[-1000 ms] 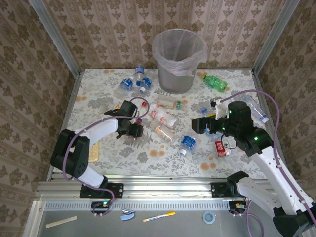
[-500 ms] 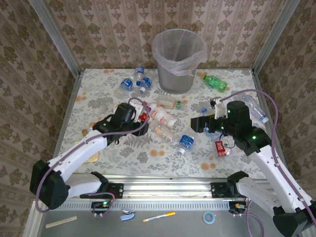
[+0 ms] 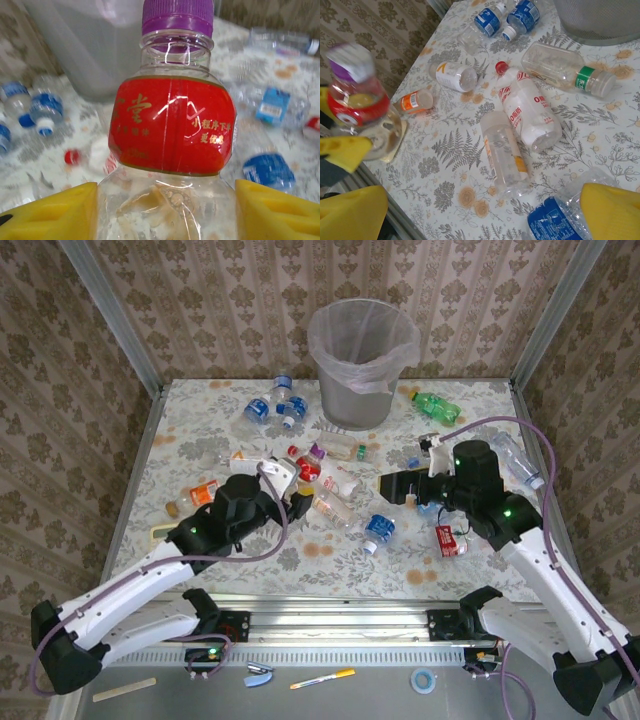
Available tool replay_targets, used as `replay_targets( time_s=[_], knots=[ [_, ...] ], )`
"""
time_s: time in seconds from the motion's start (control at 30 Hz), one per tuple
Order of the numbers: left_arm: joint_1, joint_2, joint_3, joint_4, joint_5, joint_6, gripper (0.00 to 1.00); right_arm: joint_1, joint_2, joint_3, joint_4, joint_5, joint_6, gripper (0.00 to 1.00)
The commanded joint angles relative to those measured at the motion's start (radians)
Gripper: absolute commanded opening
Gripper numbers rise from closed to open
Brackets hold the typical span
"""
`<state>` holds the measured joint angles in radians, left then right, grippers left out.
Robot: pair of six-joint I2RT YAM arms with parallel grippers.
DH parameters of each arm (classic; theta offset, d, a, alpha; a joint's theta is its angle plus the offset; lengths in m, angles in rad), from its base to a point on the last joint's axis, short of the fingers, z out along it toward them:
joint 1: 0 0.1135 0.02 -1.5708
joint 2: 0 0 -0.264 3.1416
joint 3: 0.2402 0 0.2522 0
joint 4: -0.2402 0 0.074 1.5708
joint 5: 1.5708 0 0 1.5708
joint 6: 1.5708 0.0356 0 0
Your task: Throw the plastic bottles in the bin
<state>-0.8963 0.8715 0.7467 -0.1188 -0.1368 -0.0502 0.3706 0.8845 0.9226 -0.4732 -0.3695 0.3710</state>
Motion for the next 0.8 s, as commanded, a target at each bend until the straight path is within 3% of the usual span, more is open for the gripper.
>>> replay_targets(
  time_s=[0.0, 0.23, 0.5, 0.77],
  knots=[
    [-0.002, -0.022, 0.035, 0.217, -0.029, 0.054, 0.63, 0.008, -0.037, -0.012, 0.013, 0.023, 0.005, 1.0],
    [0.049, 0.025, 0.049, 0.668, 0.061, 0.086, 0.66, 0.007, -0.05, 0.003, 0.005, 0.064, -0.006, 1.0],
    [0.13, 0.147, 0.115, 1.062, 0.186, 0.062, 0.69, 0.007, -0.048, 0.014, -0.004, 0.084, -0.022, 1.0],
    [0.209, 0.299, 0.237, 1.265, 0.22, 0.006, 0.69, 0.007, -0.027, 0.05, -0.022, 0.105, -0.05, 1.0]
  ],
)
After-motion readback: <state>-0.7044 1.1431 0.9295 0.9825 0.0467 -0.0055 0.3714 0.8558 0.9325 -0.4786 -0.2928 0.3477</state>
